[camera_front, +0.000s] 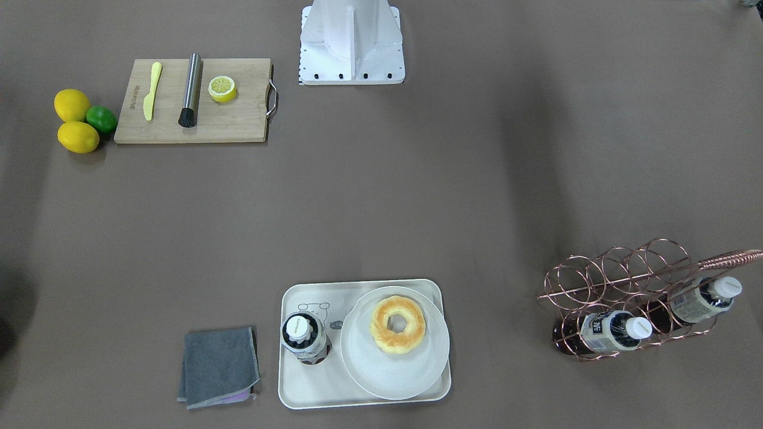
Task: Place tea on tray
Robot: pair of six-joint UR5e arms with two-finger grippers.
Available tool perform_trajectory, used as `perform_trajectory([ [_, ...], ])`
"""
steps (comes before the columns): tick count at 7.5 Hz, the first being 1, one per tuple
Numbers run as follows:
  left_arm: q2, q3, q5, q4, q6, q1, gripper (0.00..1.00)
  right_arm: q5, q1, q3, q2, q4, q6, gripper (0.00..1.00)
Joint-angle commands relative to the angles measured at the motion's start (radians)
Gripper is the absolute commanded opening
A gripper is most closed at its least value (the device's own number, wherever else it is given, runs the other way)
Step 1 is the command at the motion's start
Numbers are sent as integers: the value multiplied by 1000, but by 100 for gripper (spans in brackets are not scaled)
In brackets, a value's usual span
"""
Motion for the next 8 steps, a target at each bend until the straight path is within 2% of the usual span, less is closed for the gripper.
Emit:
perform_trajectory([
  [1,6,2,0,1,2,-1,98,0,2,-22,22,70,111,100],
  [4,4,2,0,1,2,-1,98,-1,2,-57,7,154,106,100],
  [8,-6,2,0,1,2,-1,98,0,2,-61,5,156,106,100],
])
